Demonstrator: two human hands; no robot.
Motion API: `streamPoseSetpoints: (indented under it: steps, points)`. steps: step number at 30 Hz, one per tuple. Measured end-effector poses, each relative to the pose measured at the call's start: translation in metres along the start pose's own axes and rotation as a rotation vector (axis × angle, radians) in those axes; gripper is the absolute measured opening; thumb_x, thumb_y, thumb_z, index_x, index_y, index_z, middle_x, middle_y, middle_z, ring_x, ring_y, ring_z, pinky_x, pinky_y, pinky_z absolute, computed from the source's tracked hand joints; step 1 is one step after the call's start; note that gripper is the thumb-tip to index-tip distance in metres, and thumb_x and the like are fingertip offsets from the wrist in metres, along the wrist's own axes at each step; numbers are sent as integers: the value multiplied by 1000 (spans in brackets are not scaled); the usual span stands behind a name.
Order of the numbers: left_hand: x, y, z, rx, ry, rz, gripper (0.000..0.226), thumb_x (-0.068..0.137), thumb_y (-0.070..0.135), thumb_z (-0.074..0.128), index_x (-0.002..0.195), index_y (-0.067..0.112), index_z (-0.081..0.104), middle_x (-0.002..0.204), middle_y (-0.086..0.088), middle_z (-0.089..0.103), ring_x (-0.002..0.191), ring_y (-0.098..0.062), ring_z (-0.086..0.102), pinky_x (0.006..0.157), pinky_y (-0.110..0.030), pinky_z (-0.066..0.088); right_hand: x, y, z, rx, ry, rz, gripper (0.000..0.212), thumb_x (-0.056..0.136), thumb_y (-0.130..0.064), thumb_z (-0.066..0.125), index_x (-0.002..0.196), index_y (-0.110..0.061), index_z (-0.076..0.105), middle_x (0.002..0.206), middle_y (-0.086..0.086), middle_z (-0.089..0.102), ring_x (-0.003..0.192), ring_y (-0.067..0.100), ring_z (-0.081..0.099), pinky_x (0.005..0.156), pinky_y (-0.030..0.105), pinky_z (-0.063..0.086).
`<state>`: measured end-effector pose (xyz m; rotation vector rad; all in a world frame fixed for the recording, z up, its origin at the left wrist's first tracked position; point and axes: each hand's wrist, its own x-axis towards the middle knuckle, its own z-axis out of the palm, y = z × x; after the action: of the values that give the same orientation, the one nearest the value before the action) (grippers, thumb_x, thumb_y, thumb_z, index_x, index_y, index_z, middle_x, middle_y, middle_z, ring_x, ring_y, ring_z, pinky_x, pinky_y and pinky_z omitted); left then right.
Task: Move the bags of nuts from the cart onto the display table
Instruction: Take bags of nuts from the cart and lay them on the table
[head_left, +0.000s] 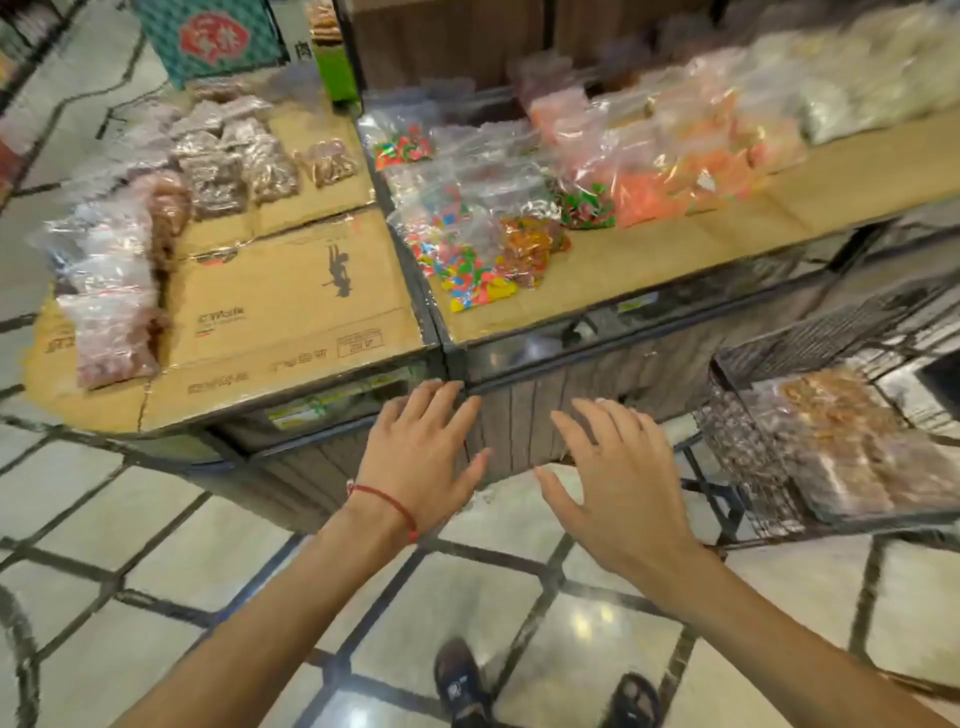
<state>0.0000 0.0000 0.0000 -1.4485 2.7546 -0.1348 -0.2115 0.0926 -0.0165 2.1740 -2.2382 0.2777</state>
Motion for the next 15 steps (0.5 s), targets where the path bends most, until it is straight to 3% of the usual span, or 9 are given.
streamPoseSetpoints:
  steps: [5,11,15]
  points:
    - [38,112,-4,-12,-100,136,71,94,64,25,142,22,56,150,-7,54,141,-31,46,108,-49,43,-54,103,-5,-48,-49,139,61,99,-58,45,141,-17,64,146,11,62,139,33,54,115,52,38]
    - [70,242,5,-9,-36,310,57,93,61,49,132,22,63,138,-8,62,132,-33,54,103,-50,48,-112,213,-18,-93,-59,246,58,99,-57,43,135,-18,66,136,8,66,132,33,57,112,50,39]
    - [94,303,11,-9,-27,394,56,91,62,52,131,24,65,135,-4,63,128,-29,56,102,-45,49,-139,270,-24,-99,-57,358,62,97,-58,34,131,-18,68,134,8,66,130,33,58,111,49,35]
